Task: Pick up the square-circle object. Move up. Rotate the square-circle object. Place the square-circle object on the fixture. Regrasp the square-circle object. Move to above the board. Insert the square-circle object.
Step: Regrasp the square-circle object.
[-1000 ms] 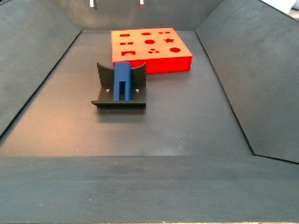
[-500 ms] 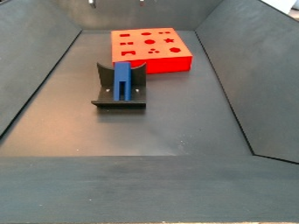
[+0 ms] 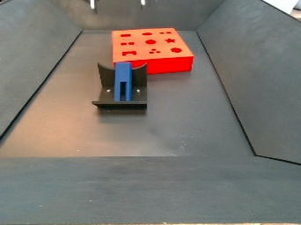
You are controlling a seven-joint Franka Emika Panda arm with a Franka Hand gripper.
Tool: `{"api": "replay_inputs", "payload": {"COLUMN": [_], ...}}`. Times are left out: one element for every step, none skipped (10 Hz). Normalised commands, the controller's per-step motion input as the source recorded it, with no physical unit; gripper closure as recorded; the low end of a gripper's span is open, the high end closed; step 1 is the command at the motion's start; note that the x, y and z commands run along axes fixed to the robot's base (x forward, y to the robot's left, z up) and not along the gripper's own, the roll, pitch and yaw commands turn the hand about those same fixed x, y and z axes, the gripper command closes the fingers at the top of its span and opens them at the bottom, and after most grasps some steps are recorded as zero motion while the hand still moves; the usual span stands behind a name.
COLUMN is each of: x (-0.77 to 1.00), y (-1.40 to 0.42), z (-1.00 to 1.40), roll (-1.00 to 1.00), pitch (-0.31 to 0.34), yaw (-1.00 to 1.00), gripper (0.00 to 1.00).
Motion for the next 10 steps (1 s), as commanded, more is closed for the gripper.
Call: {"api": "replay_inputs", "payload": {"x": [0.04,0.05,0.06,0.07,0.08,0.09,0.1,0.1,0.11,0.1], "y": [0.07,0.06,0.06,0.06,0.05,0.05,0.04,0.04,0.02,0.01], "z": [-1.0,-1.0,-1.0,-1.0,-1.0,-1.0,-1.0,-1.0,-0.89,-0.74], "roll": [0.17,0.12,0.09,0.08,0.07,0.07,0.07,0.07,0.07,0.07], "pitch": [-0.056,-0.079,-0.087,-0.091,-0.09,-0.082,-0.069,-0.056,-0.024,-0.012], "yaw": [0.12,0.09,0.06,0.05,0.02,0.0,-0.02,-0.02,-0.03,-0.03], "gripper": [0.0,0.0,0.0,0.0,0.0,0.0,0.0,0.0,0.0,0.0]}}
